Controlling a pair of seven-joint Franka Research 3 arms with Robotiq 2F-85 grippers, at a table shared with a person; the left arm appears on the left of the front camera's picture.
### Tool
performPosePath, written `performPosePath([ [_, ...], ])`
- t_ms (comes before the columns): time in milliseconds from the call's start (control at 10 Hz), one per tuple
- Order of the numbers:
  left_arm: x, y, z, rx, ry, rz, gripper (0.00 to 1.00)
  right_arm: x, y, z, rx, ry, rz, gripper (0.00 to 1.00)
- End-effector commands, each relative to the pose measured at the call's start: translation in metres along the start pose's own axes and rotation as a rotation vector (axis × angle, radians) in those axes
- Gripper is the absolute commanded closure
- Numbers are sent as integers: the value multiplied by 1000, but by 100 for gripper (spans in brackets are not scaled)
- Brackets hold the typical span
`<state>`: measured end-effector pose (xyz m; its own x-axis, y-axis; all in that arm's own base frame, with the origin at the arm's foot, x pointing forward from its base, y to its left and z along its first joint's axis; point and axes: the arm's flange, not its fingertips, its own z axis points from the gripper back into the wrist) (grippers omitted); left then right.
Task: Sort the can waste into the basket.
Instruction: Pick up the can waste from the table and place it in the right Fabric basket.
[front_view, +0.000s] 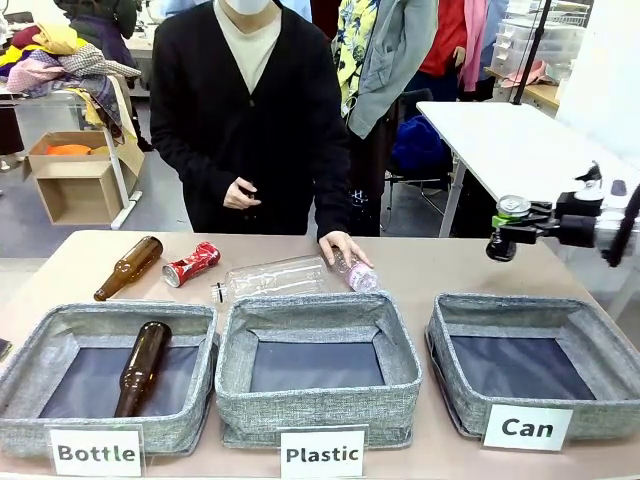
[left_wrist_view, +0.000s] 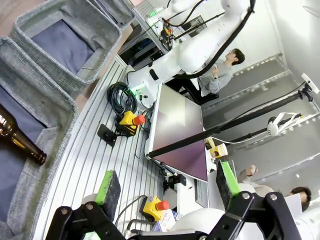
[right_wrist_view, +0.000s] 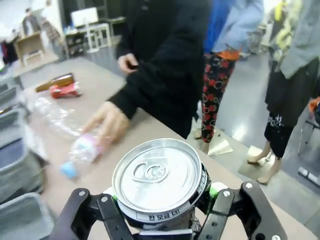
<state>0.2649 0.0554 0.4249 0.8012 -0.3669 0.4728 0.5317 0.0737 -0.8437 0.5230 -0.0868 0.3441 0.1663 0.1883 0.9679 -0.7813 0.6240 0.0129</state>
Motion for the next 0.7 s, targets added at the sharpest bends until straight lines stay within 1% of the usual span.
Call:
performPosePath([
  [0, 2, -3, -2, -16, -17, 2, 0, 38, 59, 59, 88, 71, 114, 100],
  [100, 2, -3, -2, -16, -17, 2, 0, 49, 83, 76, 105, 122, 167, 100],
  [200, 2, -3, -2, -16, -17, 2, 0, 53, 106, 87, 153, 205, 217, 100],
  [400, 2, -3, -2, -16, -17, 2, 0, 50, 158, 93, 213, 379, 368, 100],
  [500, 2, -3, -2, -16, -17, 2, 0, 47, 177, 94, 220, 489, 426, 100],
  [600, 2, -3, -2, -16, -17, 2, 0, 45, 190, 91, 227, 557, 454, 100],
])
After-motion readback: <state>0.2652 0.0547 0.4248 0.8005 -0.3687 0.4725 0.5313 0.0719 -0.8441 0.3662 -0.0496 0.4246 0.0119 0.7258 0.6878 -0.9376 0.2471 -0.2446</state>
